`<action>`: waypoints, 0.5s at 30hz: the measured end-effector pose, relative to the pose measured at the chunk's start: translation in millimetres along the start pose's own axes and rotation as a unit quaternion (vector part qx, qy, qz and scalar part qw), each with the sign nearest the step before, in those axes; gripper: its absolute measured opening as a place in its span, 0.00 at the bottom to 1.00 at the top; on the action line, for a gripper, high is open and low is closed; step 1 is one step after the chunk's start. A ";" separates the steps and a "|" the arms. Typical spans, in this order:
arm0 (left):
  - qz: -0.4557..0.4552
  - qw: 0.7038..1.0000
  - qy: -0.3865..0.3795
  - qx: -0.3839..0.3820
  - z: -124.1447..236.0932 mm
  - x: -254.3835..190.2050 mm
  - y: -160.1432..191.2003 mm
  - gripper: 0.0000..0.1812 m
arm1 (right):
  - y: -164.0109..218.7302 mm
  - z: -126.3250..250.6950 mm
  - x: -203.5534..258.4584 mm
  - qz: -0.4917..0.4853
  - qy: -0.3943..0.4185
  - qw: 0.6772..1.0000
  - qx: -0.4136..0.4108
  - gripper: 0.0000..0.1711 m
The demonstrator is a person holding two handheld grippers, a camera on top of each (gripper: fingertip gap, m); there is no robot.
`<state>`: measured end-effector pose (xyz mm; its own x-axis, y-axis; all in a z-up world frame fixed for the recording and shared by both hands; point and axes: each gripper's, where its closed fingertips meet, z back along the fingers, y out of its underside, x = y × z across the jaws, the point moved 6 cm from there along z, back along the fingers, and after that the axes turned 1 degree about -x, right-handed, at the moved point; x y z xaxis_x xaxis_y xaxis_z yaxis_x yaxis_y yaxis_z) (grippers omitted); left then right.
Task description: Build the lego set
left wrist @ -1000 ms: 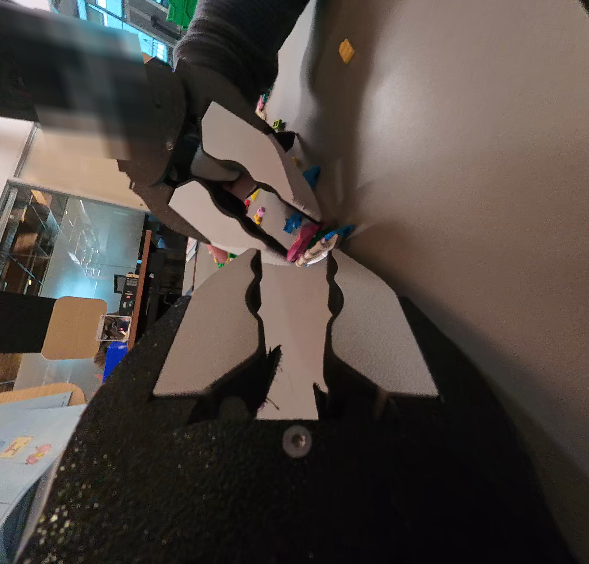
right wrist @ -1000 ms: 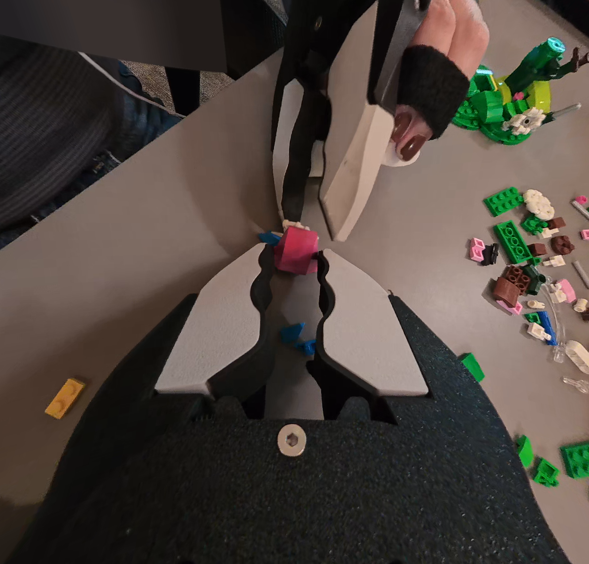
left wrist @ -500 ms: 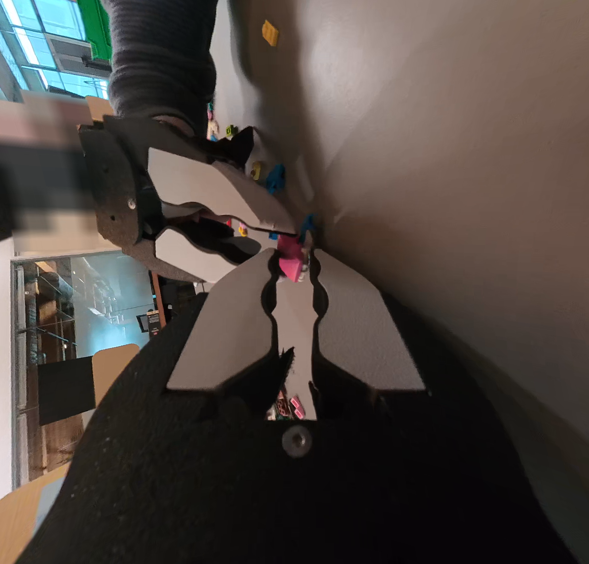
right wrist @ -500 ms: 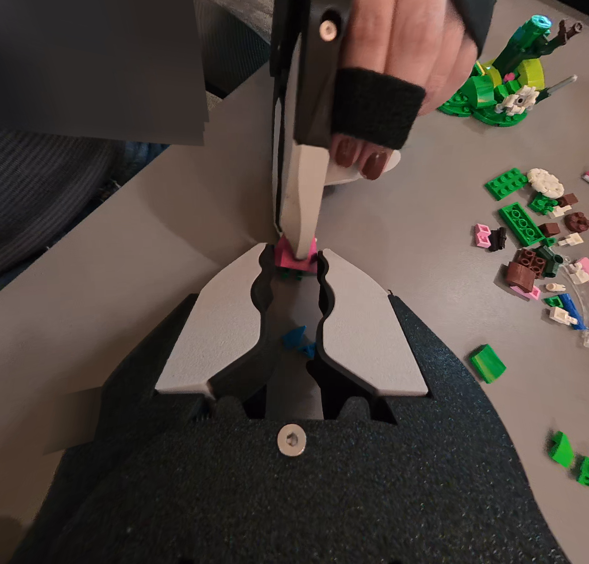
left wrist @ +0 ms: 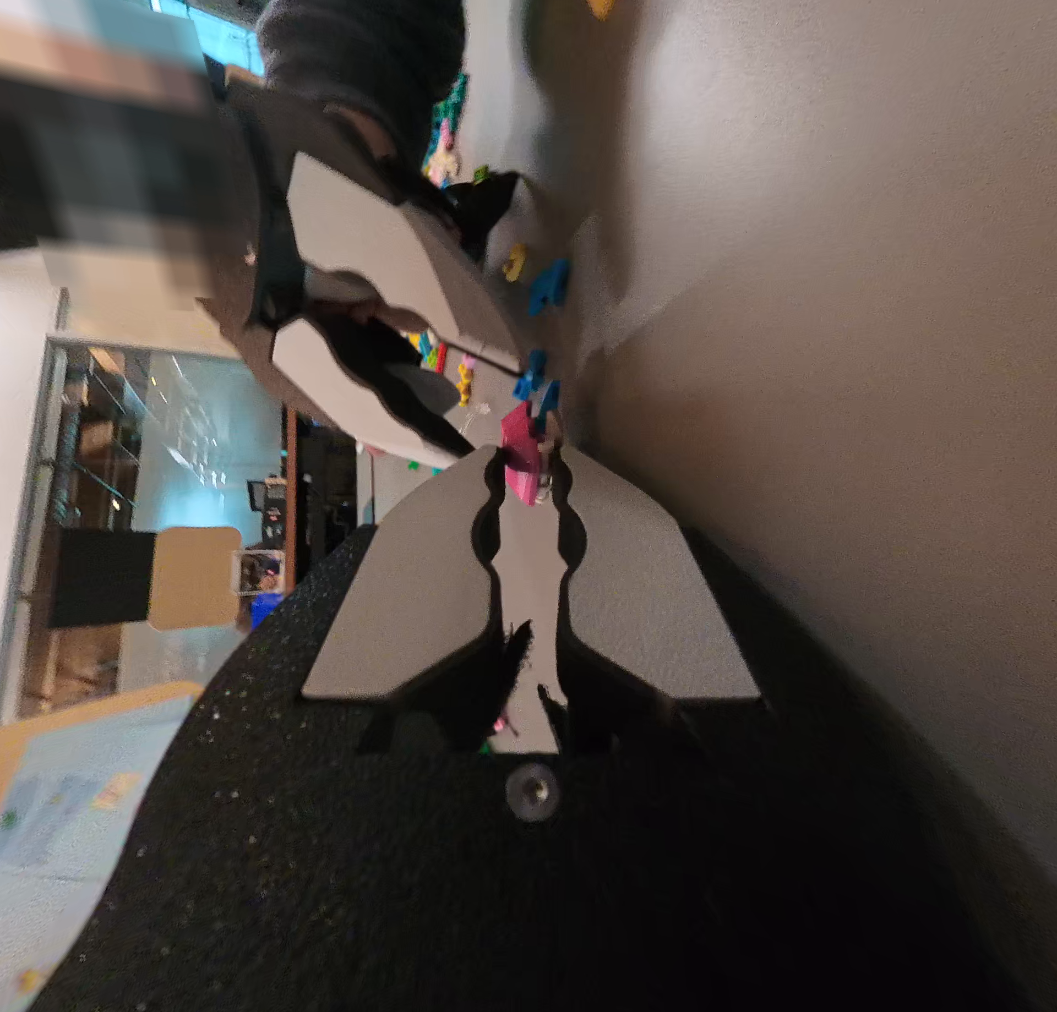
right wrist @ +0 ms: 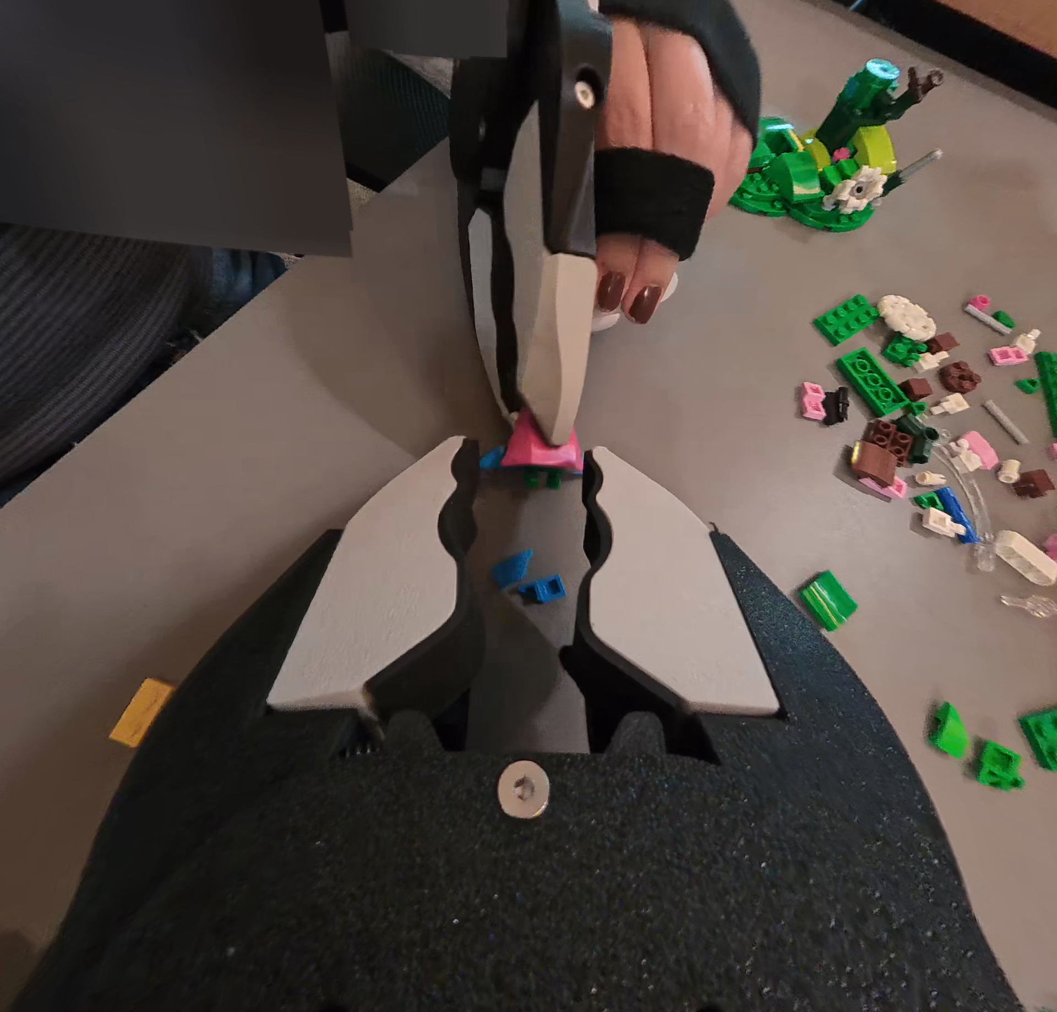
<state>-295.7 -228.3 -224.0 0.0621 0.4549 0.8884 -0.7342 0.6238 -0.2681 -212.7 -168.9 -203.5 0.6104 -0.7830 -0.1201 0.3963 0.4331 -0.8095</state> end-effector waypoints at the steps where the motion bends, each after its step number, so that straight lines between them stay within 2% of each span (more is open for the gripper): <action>1: 0.027 1.000 -0.008 -0.002 0.9 1.9 2.1 0.08 | 0.1 3.4 -0.6 -0.001 0.006 1.000 -0.003 0.21; 5: 0.158 0.986 -0.030 -0.040 7.7 14.5 4.9 0.08 | -3.5 14.0 -1.0 0.020 0.051 0.998 -0.020 0.24; 9: 0.302 0.946 -0.026 -0.117 16.0 29.7 1.9 0.08 | -13.6 15.6 0.8 0.061 0.110 0.992 -0.028 0.22; 15: 0.382 0.907 -0.023 -0.177 27.5 37.2 -1.4 0.08 | -27.4 20.9 10.5 0.120 0.208 0.969 -0.059 0.10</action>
<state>-311.0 -229.7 -180.4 -0.4080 0.8179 0.4056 -0.2877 0.3065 -0.9074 -202.7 -179.6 -170.5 0.3364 -0.7890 -0.5141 0.1810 0.5899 -0.7869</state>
